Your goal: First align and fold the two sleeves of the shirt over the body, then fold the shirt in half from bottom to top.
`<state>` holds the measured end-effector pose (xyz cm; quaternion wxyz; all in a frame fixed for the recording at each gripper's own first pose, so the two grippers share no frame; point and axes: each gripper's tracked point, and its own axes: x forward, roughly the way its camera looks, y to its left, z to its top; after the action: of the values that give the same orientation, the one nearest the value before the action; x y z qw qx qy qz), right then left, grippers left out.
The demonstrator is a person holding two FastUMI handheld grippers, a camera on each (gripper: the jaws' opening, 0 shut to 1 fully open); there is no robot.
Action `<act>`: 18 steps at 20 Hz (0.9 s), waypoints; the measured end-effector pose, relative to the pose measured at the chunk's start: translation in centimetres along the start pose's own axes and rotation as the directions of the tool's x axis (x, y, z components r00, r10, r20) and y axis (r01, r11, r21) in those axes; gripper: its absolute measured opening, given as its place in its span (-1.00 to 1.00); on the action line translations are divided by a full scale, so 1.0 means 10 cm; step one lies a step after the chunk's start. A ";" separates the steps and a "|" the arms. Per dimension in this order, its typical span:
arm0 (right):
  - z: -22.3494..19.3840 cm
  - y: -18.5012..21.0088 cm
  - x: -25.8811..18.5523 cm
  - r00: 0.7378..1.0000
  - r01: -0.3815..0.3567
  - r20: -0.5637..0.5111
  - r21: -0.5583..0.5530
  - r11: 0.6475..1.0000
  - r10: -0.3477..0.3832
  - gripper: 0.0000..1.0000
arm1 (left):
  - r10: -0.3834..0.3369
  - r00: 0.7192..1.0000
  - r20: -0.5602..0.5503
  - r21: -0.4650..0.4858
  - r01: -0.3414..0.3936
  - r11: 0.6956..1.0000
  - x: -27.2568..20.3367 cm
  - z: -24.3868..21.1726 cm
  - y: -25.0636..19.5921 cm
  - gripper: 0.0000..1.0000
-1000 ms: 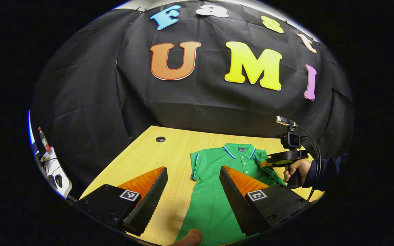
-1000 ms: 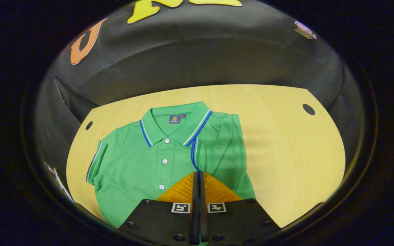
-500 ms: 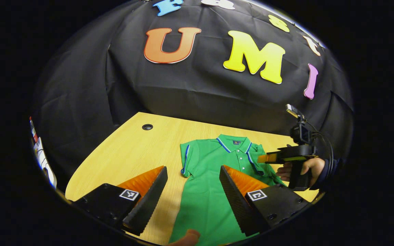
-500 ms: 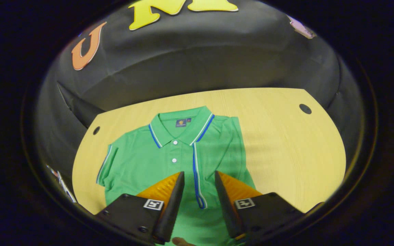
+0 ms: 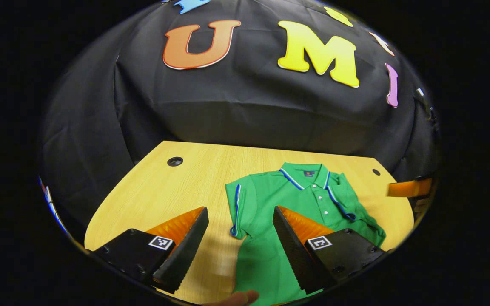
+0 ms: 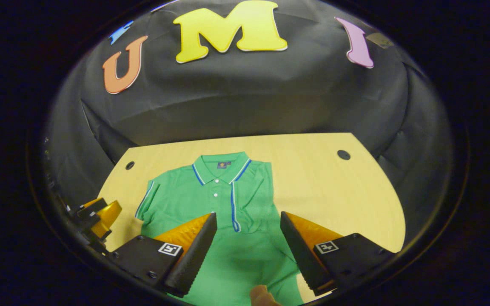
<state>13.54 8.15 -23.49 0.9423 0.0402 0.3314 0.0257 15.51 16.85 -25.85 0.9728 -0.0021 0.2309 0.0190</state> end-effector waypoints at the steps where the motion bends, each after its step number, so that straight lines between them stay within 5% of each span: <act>1: -0.01 -0.02 -0.13 1.000 0.003 0.010 -0.007 1.000 -0.003 0.95 | 0.005 1.000 -0.008 0.007 -0.005 1.000 0.12 -0.04 0.01 0.96; 12: -0.27 -0.29 -0.95 0.996 0.086 0.021 0.114 0.990 -0.089 0.94 | 0.020 0.985 -0.174 -0.031 -0.026 0.999 0.89 -0.44 0.14 0.95; 15: -0.29 -0.24 -1.01 0.997 0.072 0.019 0.159 0.985 -0.075 0.84 | 0.015 0.979 -0.205 -0.045 -0.025 0.999 1.01 -0.49 0.15 0.72; 16: -0.28 -0.22 -1.03 0.997 0.067 0.022 0.163 0.984 -0.072 0.94 | 0.027 0.977 -0.210 -0.041 -0.037 0.998 1.03 -0.50 0.17 0.82; 17: -0.27 -0.22 -1.05 0.997 0.068 0.027 0.162 0.984 -0.073 0.84 | 0.034 0.978 -0.207 -0.030 -0.041 0.999 1.06 -0.48 0.20 0.55; 18: -0.27 -0.22 -1.08 0.997 0.068 0.033 0.160 0.985 -0.074 0.94 | 0.058 0.973 -0.225 -0.020 -0.064 0.998 1.07 -0.51 0.25 0.48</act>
<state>3.52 5.27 -19.06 0.9427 0.1039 0.3151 -0.0353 22.68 19.67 -35.15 0.9393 -0.0102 0.3390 0.0518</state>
